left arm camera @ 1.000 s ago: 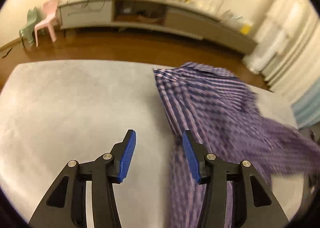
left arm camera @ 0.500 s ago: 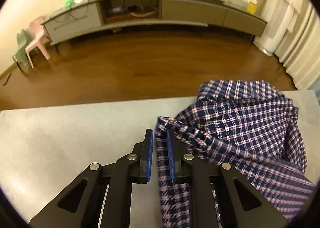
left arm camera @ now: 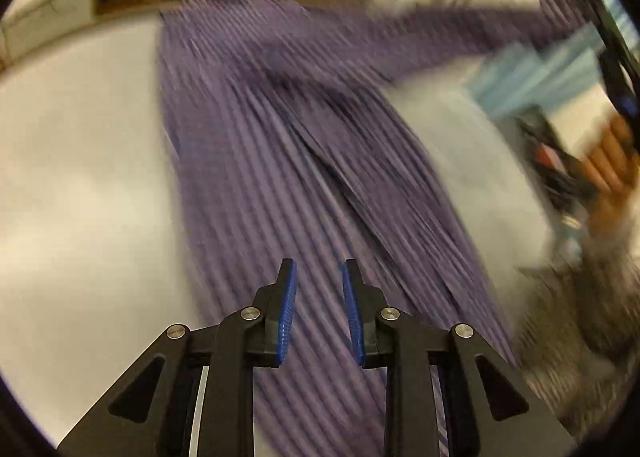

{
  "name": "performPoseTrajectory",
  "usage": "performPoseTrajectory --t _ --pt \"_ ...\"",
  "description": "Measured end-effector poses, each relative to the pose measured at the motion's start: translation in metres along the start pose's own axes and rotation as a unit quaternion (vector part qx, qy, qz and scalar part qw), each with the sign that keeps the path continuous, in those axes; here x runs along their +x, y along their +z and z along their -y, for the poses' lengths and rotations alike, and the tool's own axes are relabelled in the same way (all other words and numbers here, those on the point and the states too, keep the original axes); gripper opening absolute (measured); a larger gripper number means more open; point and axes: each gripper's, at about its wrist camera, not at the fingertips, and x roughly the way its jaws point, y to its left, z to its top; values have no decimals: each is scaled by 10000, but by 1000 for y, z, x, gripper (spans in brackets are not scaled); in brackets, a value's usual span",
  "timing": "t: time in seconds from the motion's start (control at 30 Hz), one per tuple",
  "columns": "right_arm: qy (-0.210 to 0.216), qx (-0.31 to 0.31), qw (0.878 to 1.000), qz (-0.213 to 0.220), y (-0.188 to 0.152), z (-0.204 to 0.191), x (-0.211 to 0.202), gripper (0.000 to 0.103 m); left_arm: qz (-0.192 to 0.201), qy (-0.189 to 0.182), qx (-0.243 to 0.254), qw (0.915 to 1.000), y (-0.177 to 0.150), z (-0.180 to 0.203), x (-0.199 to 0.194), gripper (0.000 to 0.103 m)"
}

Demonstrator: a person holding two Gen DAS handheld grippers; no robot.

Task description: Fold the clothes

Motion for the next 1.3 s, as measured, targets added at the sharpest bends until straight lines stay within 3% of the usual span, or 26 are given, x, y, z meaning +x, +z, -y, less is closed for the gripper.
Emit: performPoseTrajectory --t 0.03,0.1,0.17,0.2,0.33,0.37,0.43,0.5,0.67,0.77,0.83,0.97,1.0,1.03,1.07,1.13,1.2,1.3 --pt "412 -406 9977 -355 -13 -24 9 4 -83 -5 -91 9999 -23 7 0 28" --pt "1227 -1211 9793 -1057 -38 -73 28 4 -248 -17 -271 9993 -68 20 -1 28" --pt "1755 -1961 9416 -2103 -83 -117 54 4 -267 -142 -412 9987 -91 25 -4 28" --pt "1723 -2207 9276 -2472 -106 -128 63 4 -264 -82 -468 9985 -102 27 -6 28" --pt "1522 -2551 8953 -3321 -167 -147 78 6 -100 -150 -377 9991 -104 36 -29 28" --pt "1481 -2521 8946 -3379 -172 -149 76 7 -3 -167 -363 9992 -101 38 -36 34" --pt "1413 -2405 8967 -3438 -176 -152 71 20 191 -199 -334 9991 -95 40 -50 44" --pt "1579 -2062 9046 -3381 -170 -151 58 30 415 -101 -333 9985 -87 39 -63 47" --pt "1848 -837 9390 -2777 -138 -129 23 31 1027 366 -489 9928 -52 35 -77 67" --pt "1474 -206 9543 -2593 -128 -95 30 32 1134 527 -254 9918 -19 39 -59 67" --pt "997 219 9613 -2560 -128 -68 41 32 1061 580 58 9926 -2 51 -42 67" --pt "263 885 9609 -2611 -137 -25 63 32 763 739 478 9932 22 61 -3 68" --pt "186 947 9595 -2646 -139 -21 65 32 689 841 514 9927 23 60 5 65" --pt "110 995 9582 -2680 -140 -18 67 32 629 1030 391 9919 23 54 11 30" --pt "37 999 9574 -2710 -142 -16 68 32 577 998 -34 9933 20 44 11 7" --pt "-61 975 9558 -2774 -143 -15 71 32 690 813 -819 9909 9 26 -1 4" --pt "-129 930 9542 -2841 -143 -15 74 32 971 553 -1618 9805 -11 11 -25 4" --pt "-202 914 9496 -2993 -146 -17 84 32 1026 280 -2253 9685 -24 -4 -36 5"
